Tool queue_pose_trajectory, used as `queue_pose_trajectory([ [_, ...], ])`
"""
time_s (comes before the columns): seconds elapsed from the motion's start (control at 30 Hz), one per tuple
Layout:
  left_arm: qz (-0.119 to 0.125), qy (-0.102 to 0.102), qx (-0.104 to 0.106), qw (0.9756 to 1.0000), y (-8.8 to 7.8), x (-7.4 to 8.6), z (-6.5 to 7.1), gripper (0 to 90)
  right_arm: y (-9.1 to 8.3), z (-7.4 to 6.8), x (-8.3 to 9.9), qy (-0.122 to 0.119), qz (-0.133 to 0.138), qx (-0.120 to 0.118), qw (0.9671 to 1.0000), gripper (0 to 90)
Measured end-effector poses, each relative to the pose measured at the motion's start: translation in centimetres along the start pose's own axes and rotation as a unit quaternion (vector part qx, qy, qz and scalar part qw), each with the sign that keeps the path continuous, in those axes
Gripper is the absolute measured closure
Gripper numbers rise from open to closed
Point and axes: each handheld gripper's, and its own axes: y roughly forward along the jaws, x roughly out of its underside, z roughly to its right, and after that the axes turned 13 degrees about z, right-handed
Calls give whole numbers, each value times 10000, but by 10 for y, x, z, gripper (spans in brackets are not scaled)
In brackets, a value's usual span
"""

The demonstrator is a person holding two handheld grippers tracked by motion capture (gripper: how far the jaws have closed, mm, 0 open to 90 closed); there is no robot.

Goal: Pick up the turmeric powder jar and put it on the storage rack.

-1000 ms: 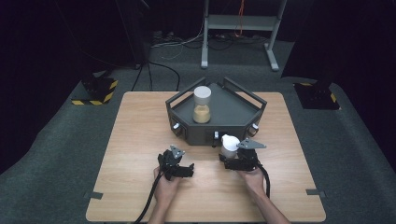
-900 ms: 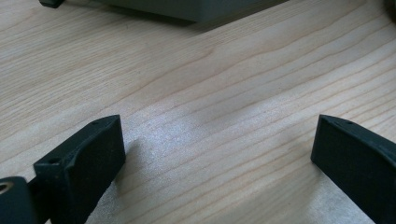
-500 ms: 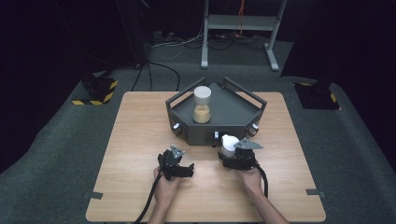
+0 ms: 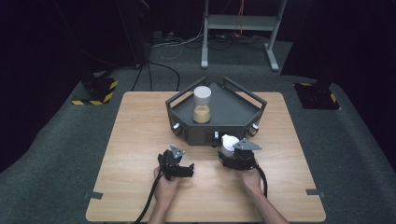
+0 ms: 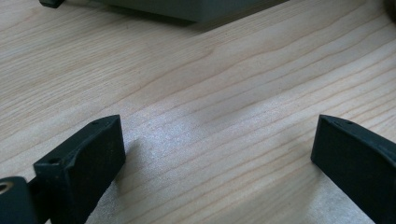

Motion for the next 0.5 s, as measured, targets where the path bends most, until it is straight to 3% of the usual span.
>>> queue_pose_trajectory([
  [0.5,-1,7,-1,10000,0,0,0,28,-1,0,-3,12,-12,2,10000,298],
])
